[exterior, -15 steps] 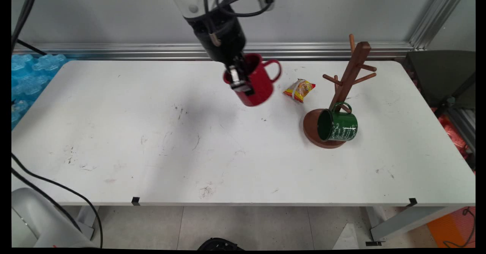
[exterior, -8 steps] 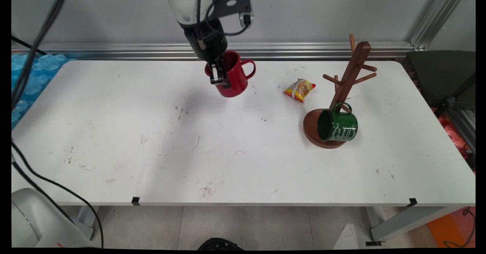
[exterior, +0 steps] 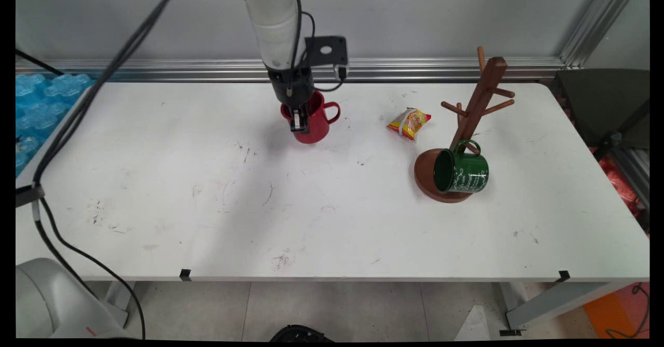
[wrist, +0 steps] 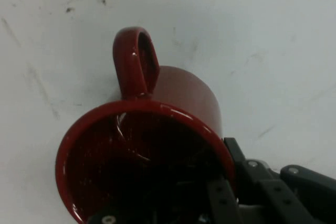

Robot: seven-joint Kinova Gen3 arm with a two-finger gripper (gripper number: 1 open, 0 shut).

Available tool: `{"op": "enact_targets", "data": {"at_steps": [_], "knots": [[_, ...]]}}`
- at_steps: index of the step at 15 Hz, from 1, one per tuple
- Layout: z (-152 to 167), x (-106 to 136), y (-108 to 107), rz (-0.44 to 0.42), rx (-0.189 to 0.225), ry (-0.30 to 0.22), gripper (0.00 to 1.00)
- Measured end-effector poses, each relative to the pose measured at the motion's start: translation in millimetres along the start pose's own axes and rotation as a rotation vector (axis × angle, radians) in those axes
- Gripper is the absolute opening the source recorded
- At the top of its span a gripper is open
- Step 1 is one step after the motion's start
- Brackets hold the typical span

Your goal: Place the picked object on the table

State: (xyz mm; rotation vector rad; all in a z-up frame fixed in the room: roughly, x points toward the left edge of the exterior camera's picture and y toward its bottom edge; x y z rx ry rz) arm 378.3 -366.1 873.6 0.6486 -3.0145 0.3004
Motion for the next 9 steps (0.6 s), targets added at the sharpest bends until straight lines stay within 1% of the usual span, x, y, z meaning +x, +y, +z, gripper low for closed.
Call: {"op": "enact_targets", "data": {"at_steps": [3,9], "knots": [[22.4,6.7,-4.1,0.001,0.007,-0.038,0.00],[48.6,15.8,-7.1,0.002,0.006,-0.085,0.00]]}}
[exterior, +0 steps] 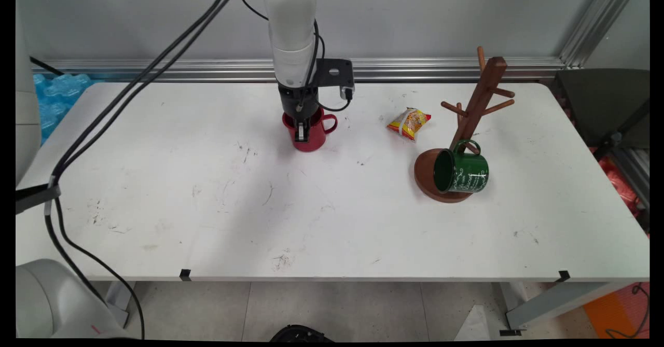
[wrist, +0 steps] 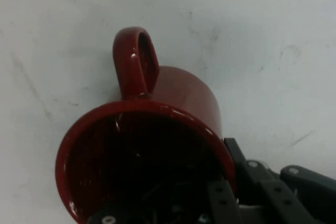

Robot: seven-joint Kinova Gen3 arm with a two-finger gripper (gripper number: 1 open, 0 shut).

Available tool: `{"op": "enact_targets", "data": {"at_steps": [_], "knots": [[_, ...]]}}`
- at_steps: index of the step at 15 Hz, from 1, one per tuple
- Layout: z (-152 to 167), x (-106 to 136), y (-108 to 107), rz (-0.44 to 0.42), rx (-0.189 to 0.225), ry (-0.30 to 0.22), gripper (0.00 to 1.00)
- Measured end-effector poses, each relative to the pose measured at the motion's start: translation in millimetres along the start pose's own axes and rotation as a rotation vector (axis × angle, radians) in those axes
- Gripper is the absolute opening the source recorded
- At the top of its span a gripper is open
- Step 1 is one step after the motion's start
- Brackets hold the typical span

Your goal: Place the picked object on the table

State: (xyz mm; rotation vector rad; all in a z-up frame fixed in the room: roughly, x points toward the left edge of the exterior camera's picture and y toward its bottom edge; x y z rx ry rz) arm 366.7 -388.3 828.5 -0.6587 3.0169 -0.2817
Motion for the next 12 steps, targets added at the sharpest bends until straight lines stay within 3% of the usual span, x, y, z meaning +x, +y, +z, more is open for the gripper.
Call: {"op": "enact_targets", "data": {"at_steps": [1,2,12], "knots": [[3.0,1.7,-0.3,0.001,-0.001,-0.006,0.00],[5.2,2.8,-0.4,0.001,-0.003,-0.012,1.00],[4.4,13.8,2.7,0.014,-0.038,0.007,1.00]]}}
